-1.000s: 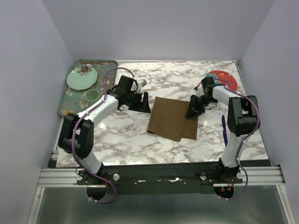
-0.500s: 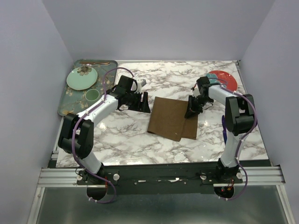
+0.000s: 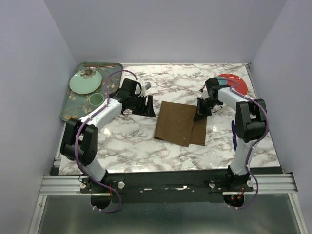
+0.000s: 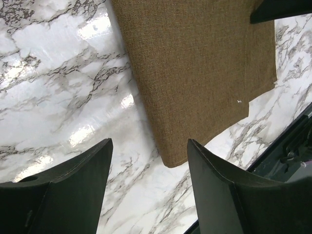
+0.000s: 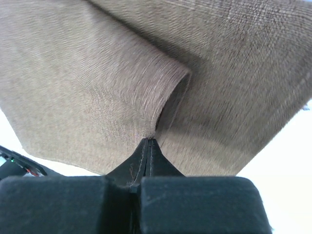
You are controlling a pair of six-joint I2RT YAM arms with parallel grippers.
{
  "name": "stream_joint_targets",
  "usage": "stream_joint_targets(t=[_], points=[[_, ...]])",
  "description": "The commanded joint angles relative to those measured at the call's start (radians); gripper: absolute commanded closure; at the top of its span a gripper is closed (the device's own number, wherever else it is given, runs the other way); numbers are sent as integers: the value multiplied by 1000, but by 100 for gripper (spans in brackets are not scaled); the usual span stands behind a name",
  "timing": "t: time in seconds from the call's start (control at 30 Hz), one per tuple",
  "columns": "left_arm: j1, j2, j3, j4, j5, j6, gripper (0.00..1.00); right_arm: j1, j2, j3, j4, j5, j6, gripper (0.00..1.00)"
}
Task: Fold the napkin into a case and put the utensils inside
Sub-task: Fold the rectangle-folded napkin at the center of the board.
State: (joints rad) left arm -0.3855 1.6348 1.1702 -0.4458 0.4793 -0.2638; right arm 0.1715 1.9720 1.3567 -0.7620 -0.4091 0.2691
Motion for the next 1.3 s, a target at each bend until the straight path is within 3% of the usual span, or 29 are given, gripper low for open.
stream_joint_targets(t=[0.0, 0.2, 0.3, 0.33, 0.43, 1.27], points=[[8, -24, -6, -8, -11, 20, 29, 8, -79, 39, -28, -8, -8, 99], [11, -18, -3, -11, -7, 26, 28, 8, -59, 36, -77, 0, -44, 98], [11, -16, -3, -13, -5, 26, 29, 8, -53, -7, -60, -28, -31, 79], [10, -16, -3, -14, -7, 29, 29, 10, -53, -28, -56, -34, -22, 66], [13, -21, -6, -18, -7, 32, 28, 10, -56, -50, -45, -27, -15, 55], [25, -38, -43, -10, -11, 20, 29, 59, 28, -74, -5, -5, 68, 67]])
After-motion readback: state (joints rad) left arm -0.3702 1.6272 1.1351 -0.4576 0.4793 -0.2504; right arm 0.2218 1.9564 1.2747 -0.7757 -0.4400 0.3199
